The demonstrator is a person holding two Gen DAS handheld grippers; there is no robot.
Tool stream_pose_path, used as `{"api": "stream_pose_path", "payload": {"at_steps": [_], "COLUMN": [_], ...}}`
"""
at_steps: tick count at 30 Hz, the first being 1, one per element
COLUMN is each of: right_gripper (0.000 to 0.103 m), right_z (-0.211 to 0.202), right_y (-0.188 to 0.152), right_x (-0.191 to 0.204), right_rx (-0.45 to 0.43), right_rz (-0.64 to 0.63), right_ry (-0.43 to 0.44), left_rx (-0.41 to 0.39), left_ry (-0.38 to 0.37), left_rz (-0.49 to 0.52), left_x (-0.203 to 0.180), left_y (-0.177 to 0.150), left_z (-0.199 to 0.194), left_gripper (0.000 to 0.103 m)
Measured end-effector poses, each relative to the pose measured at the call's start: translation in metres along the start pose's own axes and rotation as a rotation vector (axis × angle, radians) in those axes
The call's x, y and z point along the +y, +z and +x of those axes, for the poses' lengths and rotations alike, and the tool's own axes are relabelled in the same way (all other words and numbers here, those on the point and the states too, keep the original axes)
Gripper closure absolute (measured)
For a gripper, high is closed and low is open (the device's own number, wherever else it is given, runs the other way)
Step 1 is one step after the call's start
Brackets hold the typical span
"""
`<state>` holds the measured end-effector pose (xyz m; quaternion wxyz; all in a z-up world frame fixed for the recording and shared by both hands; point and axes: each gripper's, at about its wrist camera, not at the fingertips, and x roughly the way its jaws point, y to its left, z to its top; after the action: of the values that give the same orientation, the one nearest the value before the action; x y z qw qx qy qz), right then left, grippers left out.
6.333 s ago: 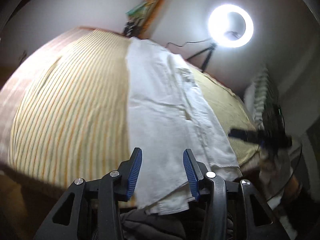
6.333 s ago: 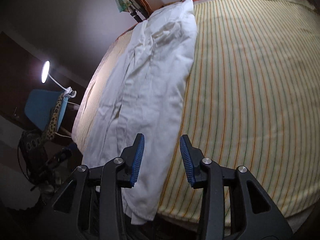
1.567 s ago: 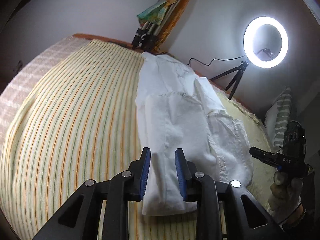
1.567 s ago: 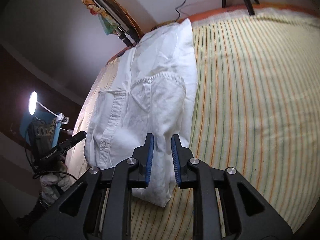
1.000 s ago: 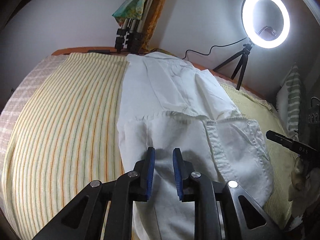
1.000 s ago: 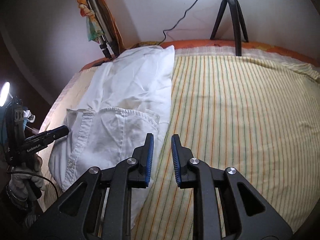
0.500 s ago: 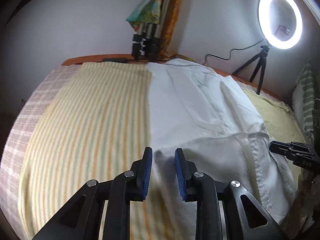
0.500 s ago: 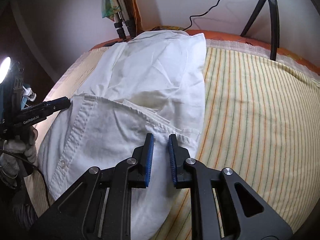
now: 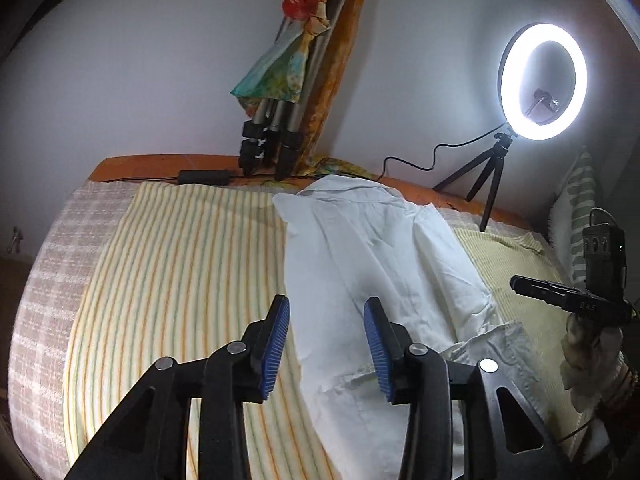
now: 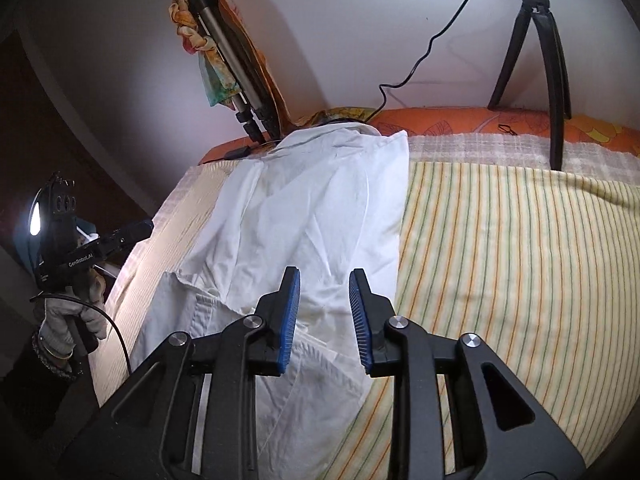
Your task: Fold small clothes
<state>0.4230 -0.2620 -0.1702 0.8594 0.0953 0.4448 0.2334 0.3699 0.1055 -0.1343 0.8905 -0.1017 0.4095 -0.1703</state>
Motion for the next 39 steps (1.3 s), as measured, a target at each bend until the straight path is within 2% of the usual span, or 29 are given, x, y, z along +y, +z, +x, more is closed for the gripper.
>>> {"api": "stream_pose_path", "payload": {"at_steps": [1, 2, 3, 7, 8, 13, 18, 24, 26, 27, 28, 29, 30, 33, 39], "right_gripper": [0.063, 0.054, 0.052, 0.052, 0.052, 0.052, 0.052, 0.052, 0.052, 0.056, 0.062, 0.08, 0.091, 0.099, 0.1], "right_z": [0.003, 0.007, 0.011, 0.027, 0.031, 0.06, 0.094, 0.109, 0.113, 0.113, 0.114, 0.115, 0.115, 0.112, 0.079], "right_y": [0.004, 0.008, 0.012, 0.031, 0.034, 0.051, 0.064, 0.079, 0.082, 0.082, 0.082, 0.081, 0.081, 0.081, 0.093], "right_x": [0.0, 0.0, -0.001, -0.017, -0.02, -0.035, -0.059, -0.065, -0.063, -0.062, -0.063, -0.064, -0.066, -0.068, -0.054], "right_rx": [0.006, 0.008, 0.004, -0.003, -0.006, 0.013, 0.041, 0.02, 0.022, 0.022, 0.021, 0.029, 0.038, 0.027, -0.052], "right_rz": [-0.005, -0.01, -0.009, 0.055, 0.067, 0.071, 0.101, 0.085, 0.07, 0.065, 0.067, 0.077, 0.089, 0.105, 0.085], "right_ry": [-0.002, -0.009, -0.013, 0.027, 0.031, -0.069, -0.132, -0.121, -0.105, -0.095, -0.083, -0.064, -0.053, -0.038, 0.029], "left_rx": [0.012, 0.023, 0.03, 0.056, 0.063, 0.096, 0.127, 0.106, 0.094, 0.098, 0.088, 0.084, 0.092, 0.083, 0.032], "left_ry": [-0.014, -0.024, -0.029, -0.039, -0.022, 0.033, 0.077, 0.07, 0.065, 0.062, 0.068, 0.056, 0.036, 0.011, -0.07], "left_rz": [-0.003, -0.005, -0.01, -0.047, -0.042, -0.042, -0.042, -0.046, -0.048, -0.052, -0.058, -0.07, -0.083, -0.093, -0.131], "left_x": [0.0, 0.0, 0.0, 0.009, 0.01, 0.023, 0.032, 0.031, 0.031, 0.032, 0.034, 0.035, 0.037, 0.037, 0.036], "left_y": [0.005, 0.009, 0.013, 0.026, 0.028, 0.039, 0.05, 0.065, 0.069, 0.07, 0.072, 0.072, 0.073, 0.075, 0.082], "left_z": [0.006, 0.011, 0.016, 0.039, 0.045, 0.082, 0.117, 0.139, 0.142, 0.145, 0.146, 0.147, 0.149, 0.146, 0.114], "left_gripper": [0.048, 0.046, 0.045, 0.046, 0.046, 0.046, 0.046, 0.046, 0.053, 0.069, 0.076, 0.084, 0.095, 0.103, 0.103]}}
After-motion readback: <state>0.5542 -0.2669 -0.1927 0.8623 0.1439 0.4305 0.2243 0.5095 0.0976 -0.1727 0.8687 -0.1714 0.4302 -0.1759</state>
